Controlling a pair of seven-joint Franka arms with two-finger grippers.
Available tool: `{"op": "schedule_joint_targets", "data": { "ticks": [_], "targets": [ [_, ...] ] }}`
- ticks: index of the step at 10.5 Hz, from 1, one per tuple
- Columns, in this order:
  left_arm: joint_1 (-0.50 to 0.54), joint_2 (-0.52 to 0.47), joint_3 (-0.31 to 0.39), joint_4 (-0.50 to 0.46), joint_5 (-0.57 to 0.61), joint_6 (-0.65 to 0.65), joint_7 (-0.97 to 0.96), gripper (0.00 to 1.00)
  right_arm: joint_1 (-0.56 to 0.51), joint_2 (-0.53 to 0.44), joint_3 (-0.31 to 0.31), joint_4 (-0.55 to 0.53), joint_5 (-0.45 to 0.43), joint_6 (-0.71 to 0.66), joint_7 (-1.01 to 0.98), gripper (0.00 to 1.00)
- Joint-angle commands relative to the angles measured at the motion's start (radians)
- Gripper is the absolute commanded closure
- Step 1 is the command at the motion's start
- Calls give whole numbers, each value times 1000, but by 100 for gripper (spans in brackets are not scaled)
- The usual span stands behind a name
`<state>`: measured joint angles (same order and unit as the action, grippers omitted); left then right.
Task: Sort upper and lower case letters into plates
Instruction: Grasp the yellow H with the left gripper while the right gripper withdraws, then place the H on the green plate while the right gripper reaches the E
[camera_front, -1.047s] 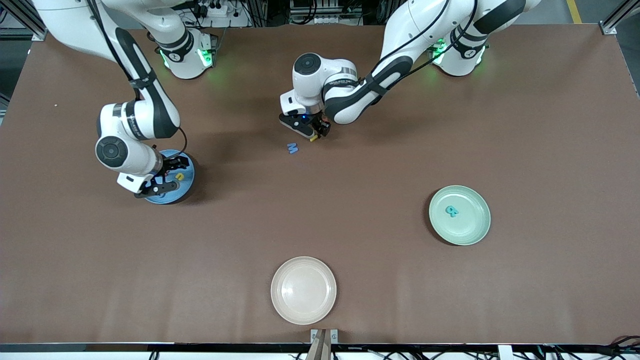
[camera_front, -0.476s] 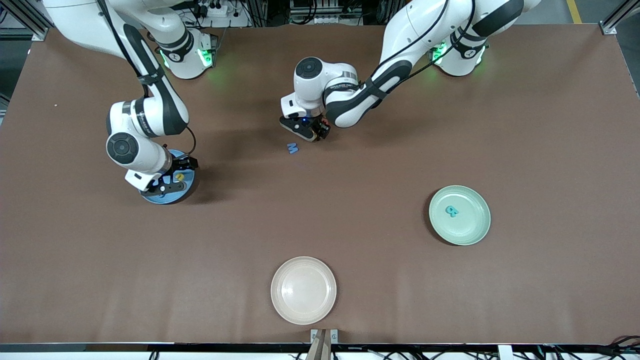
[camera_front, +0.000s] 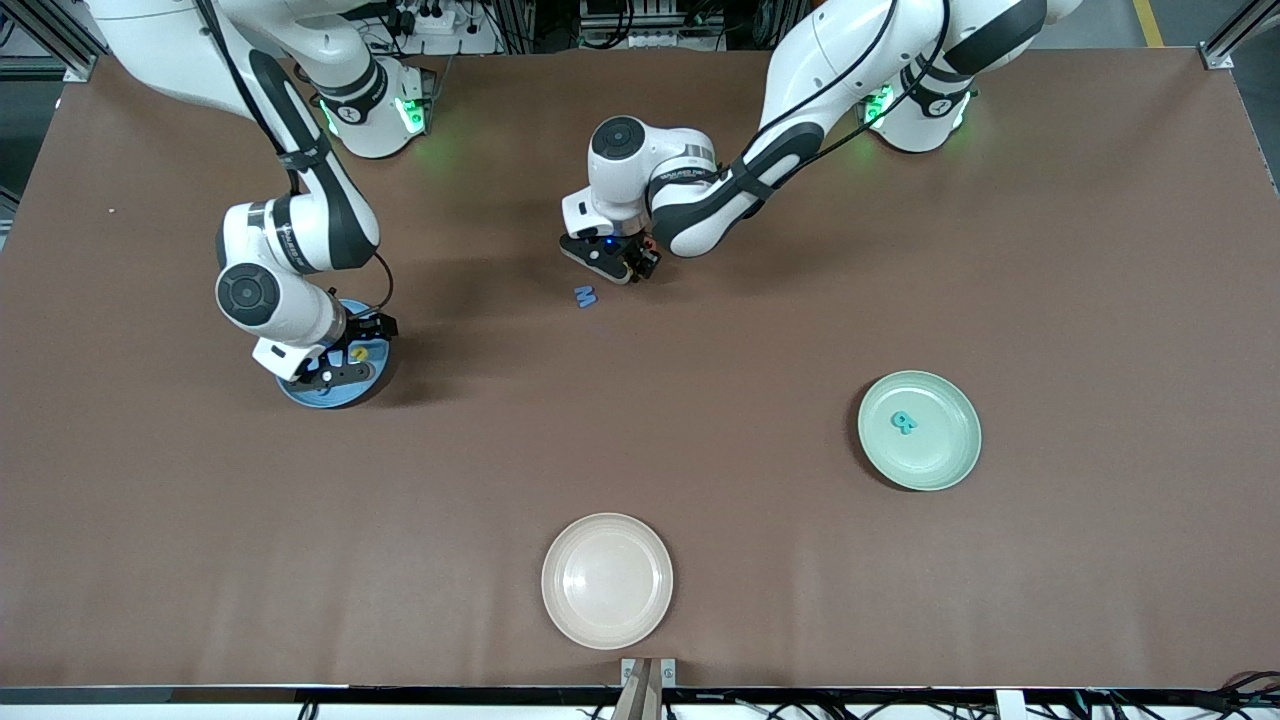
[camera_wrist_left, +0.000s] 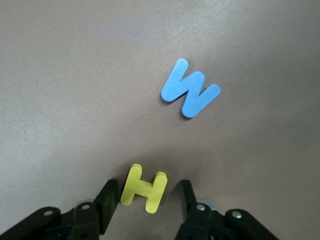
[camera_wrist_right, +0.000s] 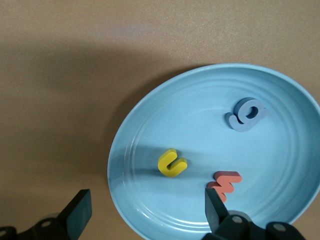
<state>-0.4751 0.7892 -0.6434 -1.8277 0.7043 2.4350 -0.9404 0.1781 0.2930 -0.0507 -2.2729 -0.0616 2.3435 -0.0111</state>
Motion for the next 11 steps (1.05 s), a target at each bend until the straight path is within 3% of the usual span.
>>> {"op": "schedule_joint_targets", "data": {
  "ticks": [1, 3, 6, 11],
  "targets": [
    [-10, 13, 11, 18, 44, 10, 11, 76, -2, -15, 3, -14, 14, 4, 6, 0],
    [3, 4, 11, 18, 44, 9, 12, 100, 10, -58, 5, -23, 16, -38, 10, 0],
    [71, -40, 4, 28, 8, -22, 2, 100, 85, -158, 5, -85, 71, -61, 119, 0],
    [214, -207, -2, 34, -121, -238, 8, 100, 376, -227, 6, -109, 77, -163, 542, 0]
  ]
}}
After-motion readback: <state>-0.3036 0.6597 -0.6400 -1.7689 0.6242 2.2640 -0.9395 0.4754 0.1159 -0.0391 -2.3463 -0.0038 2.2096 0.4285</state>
